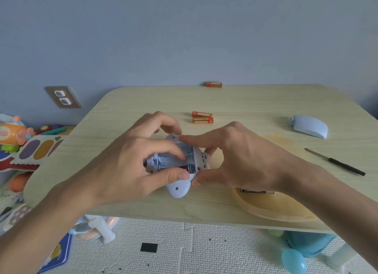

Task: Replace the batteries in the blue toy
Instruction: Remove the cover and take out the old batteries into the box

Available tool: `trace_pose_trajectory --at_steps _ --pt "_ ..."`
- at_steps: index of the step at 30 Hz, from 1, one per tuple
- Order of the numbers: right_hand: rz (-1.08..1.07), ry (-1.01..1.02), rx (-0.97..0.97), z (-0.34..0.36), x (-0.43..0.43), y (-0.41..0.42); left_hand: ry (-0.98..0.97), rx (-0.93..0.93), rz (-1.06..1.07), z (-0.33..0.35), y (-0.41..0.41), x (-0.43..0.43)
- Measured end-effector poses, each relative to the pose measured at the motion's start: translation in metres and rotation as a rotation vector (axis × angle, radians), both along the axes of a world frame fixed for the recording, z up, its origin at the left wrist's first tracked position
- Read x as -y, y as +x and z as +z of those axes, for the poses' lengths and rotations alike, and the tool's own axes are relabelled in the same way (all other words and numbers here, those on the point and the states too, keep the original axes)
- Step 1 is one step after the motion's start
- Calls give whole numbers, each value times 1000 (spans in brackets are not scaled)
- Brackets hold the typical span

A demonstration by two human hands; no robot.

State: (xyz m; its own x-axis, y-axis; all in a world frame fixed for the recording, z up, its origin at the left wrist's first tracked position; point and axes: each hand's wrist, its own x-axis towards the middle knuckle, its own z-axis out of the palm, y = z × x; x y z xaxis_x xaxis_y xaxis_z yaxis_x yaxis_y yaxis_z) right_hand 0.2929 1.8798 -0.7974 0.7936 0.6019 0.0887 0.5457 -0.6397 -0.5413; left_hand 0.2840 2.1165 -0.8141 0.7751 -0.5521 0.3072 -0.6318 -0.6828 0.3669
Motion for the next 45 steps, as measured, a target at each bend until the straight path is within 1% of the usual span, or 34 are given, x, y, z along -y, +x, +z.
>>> trace_pose_trajectory --at_steps 3,6,12,14,17,19,22,27,30,33,36,38,41,45 --pt "7 -3 54 0 0 -2 48 -10 25 1 -6 5" --pt "-12 -19 76 -1 0 -1 78 19 44 3 -10 12" --pt "-7 -22 107 -4 2 1 34 42 87 5 -12 16" --pt "10 -13 125 -5 2 0 29 -5 108 6 -11 14" --pt "20 -4 150 -5 3 0 39 -135 111 10 -7 9" --pt "19 0 172 -5 3 1 -34 -175 94 12 -5 8" --pt "12 14 182 -7 4 3 -256 -227 65 15 -6 11" --pt "33 86 125 1 4 7 -418 -153 -58 25 -31 43" --pt "69 70 134 2 7 17 -389 -86 -145 18 -45 76" --pt "21 -23 73 -2 10 25 -323 -23 -182 1 -46 98" --pt "7 -7 52 -1 13 27 -225 14 -159 -10 -44 108" --pt "11 17 47 -2 15 28 -194 27 -141 -14 -43 111" --pt "-7 24 61 -3 16 29 -190 63 -117 -16 -42 112" --pt "-46 13 62 -3 17 26 -204 55 -99 -14 -42 106"
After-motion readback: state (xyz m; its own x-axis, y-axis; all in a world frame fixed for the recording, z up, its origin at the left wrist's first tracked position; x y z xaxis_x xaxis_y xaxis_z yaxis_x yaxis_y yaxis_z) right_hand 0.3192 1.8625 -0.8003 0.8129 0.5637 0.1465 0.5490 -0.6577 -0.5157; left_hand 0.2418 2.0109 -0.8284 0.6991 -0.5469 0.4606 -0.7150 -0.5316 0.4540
